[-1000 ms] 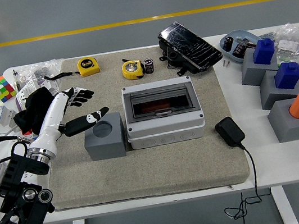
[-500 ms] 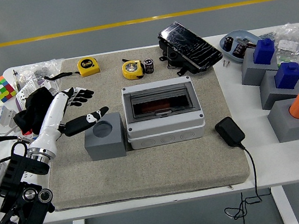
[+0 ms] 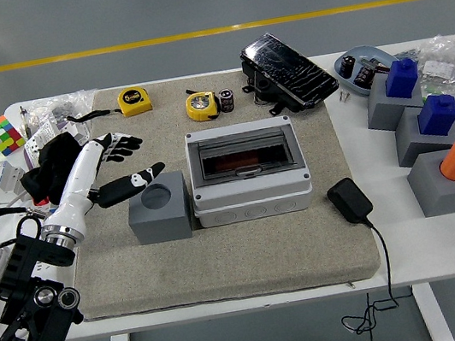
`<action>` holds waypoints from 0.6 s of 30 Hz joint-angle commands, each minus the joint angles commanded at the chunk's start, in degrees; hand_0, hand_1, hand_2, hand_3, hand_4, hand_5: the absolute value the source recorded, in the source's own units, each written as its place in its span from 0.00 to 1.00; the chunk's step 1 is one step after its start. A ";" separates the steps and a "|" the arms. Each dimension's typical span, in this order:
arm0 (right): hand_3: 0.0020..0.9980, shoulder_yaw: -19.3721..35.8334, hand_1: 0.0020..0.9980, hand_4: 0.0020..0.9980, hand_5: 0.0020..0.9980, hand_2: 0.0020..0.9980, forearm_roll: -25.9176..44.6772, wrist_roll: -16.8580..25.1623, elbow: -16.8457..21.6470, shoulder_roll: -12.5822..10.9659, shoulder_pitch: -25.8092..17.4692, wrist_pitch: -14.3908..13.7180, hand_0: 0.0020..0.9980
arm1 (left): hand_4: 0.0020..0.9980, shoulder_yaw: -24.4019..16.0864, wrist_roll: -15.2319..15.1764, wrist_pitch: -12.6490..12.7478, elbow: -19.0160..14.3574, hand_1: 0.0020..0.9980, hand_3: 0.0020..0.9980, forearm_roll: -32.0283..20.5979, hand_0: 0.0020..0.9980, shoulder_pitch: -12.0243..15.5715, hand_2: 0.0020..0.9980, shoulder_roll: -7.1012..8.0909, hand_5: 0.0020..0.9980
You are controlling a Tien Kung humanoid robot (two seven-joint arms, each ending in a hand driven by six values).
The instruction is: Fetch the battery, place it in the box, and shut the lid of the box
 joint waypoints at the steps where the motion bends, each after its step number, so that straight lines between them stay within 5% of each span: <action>1: 0.61 0.00 0.67 1.00 0.60 0.68 0.02 0.00 0.00 0.01 0.01 0.00 0.64 | 0.95 -0.01 -0.01 0.00 0.00 0.64 0.64 0.00 0.59 -0.02 0.65 0.00 0.45; 18: 0.61 -0.42 0.67 1.00 0.60 0.68 0.34 -0.05 0.00 0.23 0.19 -0.03 0.64 | 0.95 -0.64 0.03 -0.10 -0.61 0.64 0.64 0.24 0.59 0.53 0.65 0.12 0.45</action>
